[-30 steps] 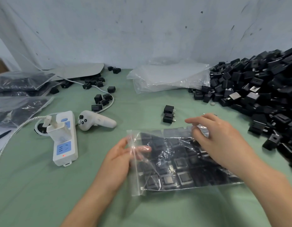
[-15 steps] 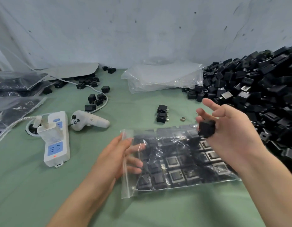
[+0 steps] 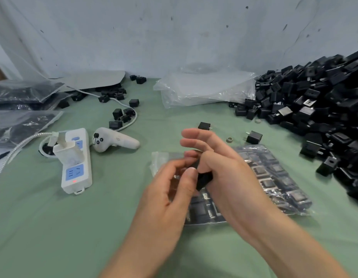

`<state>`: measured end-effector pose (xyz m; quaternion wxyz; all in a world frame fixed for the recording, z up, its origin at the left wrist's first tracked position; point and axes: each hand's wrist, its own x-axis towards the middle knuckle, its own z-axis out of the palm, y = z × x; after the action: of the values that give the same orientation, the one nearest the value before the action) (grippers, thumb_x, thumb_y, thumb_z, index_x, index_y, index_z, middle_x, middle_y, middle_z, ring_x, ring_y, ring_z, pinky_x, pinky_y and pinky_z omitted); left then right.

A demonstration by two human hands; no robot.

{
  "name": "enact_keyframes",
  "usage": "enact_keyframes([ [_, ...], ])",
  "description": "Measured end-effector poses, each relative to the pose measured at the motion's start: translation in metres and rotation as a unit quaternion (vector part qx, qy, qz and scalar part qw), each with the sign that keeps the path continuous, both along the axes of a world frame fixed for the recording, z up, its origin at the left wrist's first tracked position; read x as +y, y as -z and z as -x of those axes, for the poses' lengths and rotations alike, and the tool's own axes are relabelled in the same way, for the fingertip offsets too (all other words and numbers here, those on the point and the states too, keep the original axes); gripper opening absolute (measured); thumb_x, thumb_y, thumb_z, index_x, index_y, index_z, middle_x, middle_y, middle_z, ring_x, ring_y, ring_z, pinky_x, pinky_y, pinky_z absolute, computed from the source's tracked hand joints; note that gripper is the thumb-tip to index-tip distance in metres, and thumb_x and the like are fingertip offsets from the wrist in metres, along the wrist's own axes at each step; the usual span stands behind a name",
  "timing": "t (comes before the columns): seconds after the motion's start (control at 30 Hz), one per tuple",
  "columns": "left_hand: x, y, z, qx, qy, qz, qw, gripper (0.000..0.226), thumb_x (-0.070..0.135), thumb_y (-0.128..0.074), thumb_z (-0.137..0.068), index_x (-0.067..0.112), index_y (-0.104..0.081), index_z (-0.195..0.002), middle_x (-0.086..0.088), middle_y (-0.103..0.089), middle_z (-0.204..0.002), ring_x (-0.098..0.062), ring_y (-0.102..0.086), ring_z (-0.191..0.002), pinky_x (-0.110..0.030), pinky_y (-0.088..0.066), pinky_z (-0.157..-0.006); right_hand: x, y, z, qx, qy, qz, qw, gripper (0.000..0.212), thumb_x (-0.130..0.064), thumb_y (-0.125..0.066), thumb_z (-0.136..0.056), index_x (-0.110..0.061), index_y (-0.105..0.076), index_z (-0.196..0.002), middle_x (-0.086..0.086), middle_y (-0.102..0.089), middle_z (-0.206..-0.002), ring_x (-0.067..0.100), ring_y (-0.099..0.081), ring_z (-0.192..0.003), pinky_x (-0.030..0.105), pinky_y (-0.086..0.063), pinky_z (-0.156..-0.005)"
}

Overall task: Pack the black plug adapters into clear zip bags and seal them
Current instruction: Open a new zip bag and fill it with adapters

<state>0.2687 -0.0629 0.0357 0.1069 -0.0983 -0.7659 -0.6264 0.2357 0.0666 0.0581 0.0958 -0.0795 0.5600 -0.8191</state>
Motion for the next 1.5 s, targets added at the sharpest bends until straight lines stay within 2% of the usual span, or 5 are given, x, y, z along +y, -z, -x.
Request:
enact_keyframes([
  [0.27,-0.038,0.002,0.009,-0.082,-0.018,-0.146,0.986,0.018,0.026,-0.071,-0.078,0.031,-0.075,-0.094,0.005,-0.077,-0.097,-0.004,-0.071,-0.085,-0.013,-0.053,-0.072,0.012,0.003,0.008,0.109,0.094,-0.128,0.981,0.03,-0.024,-0.057,-0.087,-0.041,-0.071,-0.107,-0.016,-0.07,-0.115,-0.003,-0.062,-0.109,0.027,-0.046,-0.097],
  [0.47,-0.08,0.022,0.019,-0.091,-0.177,0.121,0.972,0.028,0.014,-0.07,-0.089,0.037,-0.063,-0.103,0.011,-0.069,-0.103,-0.001,-0.065,-0.078,-0.011,-0.048,-0.07,0.049,0.024,0.029,0.153,0.213,-0.376,0.889,0.033,-0.017,-0.048,-0.097,-0.046,-0.062,-0.105,-0.025,-0.061,-0.112,-0.009,-0.052,-0.104,0.008,-0.038,-0.079],
  [0.77,-0.062,0.03,0.036,-0.204,-0.116,-0.028,0.972,0.029,0.035,-0.062,-0.095,0.011,-0.076,-0.087,-0.004,-0.076,-0.079,-0.008,-0.063,-0.062,-0.018,-0.052,-0.065,0.044,0.031,0.024,0.228,0.072,-0.652,0.719,0.042,-0.046,-0.031,-0.097,-0.04,-0.055,-0.131,-0.024,-0.051,-0.13,0.008,-0.041,-0.124,0.03,-0.027,-0.112],
  [0.97,-0.054,0.03,0.048,-0.23,-0.064,-0.167,0.957,0.044,0.036,-0.067,-0.079,0.004,-0.066,-0.109,-0.02,-0.074,-0.092,-0.024,-0.063,-0.074,-0.037,-0.054,-0.074,0.043,0.03,0.027,0.226,0.047,-0.687,0.69,0.049,-0.055,-0.026,-0.097,-0.043,-0.049,-0.139,-0.025,-0.047,-0.136,0.008,-0.037,-0.129,0.03,-0.022,-0.117],
  [1.5,-0.045,0.018,0.059,-0.248,-0.071,-0.226,0.939,0.021,0.0,-0.045,-0.099,0.011,-0.06,-0.11,-0.01,-0.077,-0.083,-0.014,-0.068,-0.058,-0.025,-0.055,-0.049,0.034,0.044,0.028,0.284,0.002,-0.712,0.642,0.055,-0.057,-0.019,-0.1,-0.038,-0.037,-0.149,-0.019,-0.042,-0.149,0.01,-0.033,-0.142,0.041,-0.009,-0.126],
])
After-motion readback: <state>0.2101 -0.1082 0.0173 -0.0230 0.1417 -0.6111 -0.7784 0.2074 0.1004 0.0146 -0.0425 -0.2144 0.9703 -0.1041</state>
